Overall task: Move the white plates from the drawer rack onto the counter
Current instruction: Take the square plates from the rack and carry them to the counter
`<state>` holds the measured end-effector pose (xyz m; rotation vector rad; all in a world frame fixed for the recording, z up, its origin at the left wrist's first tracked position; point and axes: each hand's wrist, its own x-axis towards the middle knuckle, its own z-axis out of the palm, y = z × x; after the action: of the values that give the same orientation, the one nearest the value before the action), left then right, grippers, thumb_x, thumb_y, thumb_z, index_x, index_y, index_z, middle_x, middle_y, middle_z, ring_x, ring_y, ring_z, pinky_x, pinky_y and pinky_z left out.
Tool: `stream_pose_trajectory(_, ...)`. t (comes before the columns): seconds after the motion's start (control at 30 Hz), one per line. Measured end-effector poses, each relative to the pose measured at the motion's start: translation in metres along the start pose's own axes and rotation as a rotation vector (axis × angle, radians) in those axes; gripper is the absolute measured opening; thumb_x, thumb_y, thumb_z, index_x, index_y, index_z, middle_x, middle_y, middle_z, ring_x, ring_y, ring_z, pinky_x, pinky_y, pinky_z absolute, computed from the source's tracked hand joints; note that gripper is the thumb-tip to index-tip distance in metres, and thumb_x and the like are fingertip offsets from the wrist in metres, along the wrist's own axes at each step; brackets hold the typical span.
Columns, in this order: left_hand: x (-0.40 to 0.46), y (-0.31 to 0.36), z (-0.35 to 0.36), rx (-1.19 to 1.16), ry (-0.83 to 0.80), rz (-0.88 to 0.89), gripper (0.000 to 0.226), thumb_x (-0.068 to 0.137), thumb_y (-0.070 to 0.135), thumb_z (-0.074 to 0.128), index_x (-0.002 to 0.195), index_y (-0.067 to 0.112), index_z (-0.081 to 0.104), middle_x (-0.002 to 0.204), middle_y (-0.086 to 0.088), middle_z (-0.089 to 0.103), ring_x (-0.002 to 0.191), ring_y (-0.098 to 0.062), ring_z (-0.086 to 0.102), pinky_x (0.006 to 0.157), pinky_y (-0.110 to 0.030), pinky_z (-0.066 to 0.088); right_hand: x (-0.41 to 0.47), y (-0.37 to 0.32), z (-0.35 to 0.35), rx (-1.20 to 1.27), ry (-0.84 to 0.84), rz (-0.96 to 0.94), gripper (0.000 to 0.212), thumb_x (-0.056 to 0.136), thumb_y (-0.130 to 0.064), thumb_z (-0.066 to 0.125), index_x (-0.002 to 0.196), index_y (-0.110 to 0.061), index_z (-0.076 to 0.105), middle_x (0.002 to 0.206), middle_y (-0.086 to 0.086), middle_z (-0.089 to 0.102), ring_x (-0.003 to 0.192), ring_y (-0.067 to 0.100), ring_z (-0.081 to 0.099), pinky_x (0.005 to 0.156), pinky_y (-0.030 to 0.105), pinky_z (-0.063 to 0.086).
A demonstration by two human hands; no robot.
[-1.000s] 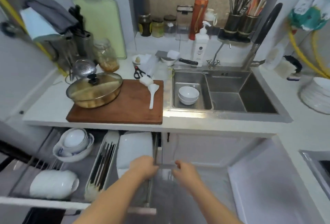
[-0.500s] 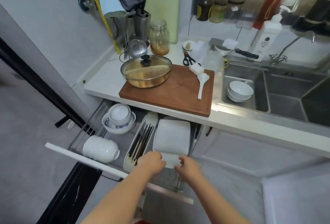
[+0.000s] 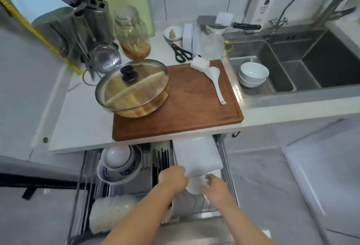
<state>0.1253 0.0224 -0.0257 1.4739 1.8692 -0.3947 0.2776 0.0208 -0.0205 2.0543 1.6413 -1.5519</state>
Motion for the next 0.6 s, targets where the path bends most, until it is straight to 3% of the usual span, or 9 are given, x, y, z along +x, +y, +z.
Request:
stream_pose_trajectory(0.1, 0.017, -0.009, 0.001, 0.04, -0.034, 0.054, 0.046, 0.092, 0.035, 0.04, 0.133, 0.017, 0.05, 0.135, -0.006, 0.056, 0.12, -0.025, 0.056, 0.093, -0.038, 0.05, 0.008, 0.0, 0.012, -0.003, 0.015, 0.071, 0.053, 0.085, -0.023, 0.06, 0.136, -0.012, 0.048, 0.129, 0.007, 0.061, 0.119, 0.021, 0.057, 0.093, 0.022, 0.042)
stream_pose_trajectory(0.23, 0.037, -0.015, 0.006, 0.056, -0.068, 0.092, 0.047, 0.093, 0.035, 0.04, 0.136, 0.018, 0.046, 0.136, -0.007, 0.053, 0.121, -0.027, 0.054, 0.094, -0.038, 0.05, 0.023, 0.003, 0.021, 0.047, 0.04, 0.154, 0.047, 0.085, -0.022, 0.059, 0.13, -0.012, 0.052, 0.121, 0.007, 0.065, 0.113, 0.022, 0.059, 0.091, 0.025, 0.044)
stream_pose_trajectory(0.4, 0.066, -0.015, 0.018, 0.045, -0.081, 0.078, 0.051, 0.094, 0.036, 0.041, 0.142, 0.018, 0.039, 0.14, -0.009, 0.048, 0.125, -0.028, 0.05, 0.097, -0.039, 0.048, 0.052, 0.013, 0.032, 0.124, 0.029, 0.202, 0.051, 0.088, -0.02, 0.057, 0.136, -0.011, 0.045, 0.129, 0.008, 0.059, 0.117, 0.022, 0.056, 0.087, 0.021, 0.04)
stream_pose_trajectory(0.53, 0.096, -0.008, 0.023, 0.093, -0.063, 0.069, 0.058, 0.096, 0.037, 0.04, 0.149, 0.021, 0.025, 0.147, -0.009, 0.037, 0.132, -0.029, 0.04, 0.099, -0.04, 0.043, 0.076, 0.026, 0.043, 0.283, 0.055, 0.275, 0.043, 0.086, -0.014, 0.056, 0.127, -0.006, 0.049, 0.099, 0.006, 0.058, 0.092, 0.023, 0.055, 0.078, 0.025, 0.041)
stream_pose_trajectory(0.6, 0.115, -0.006, 0.026, 0.1, -0.038, 0.049, 0.059, 0.096, 0.037, 0.04, 0.15, 0.023, 0.021, 0.151, -0.006, 0.031, 0.138, -0.027, 0.033, 0.104, -0.042, 0.04, 0.089, 0.033, 0.049, 0.369, 0.073, 0.32, 0.045, 0.086, -0.016, 0.058, 0.127, -0.005, 0.047, 0.1, 0.01, 0.062, 0.097, 0.027, 0.06, 0.082, 0.03, 0.047)
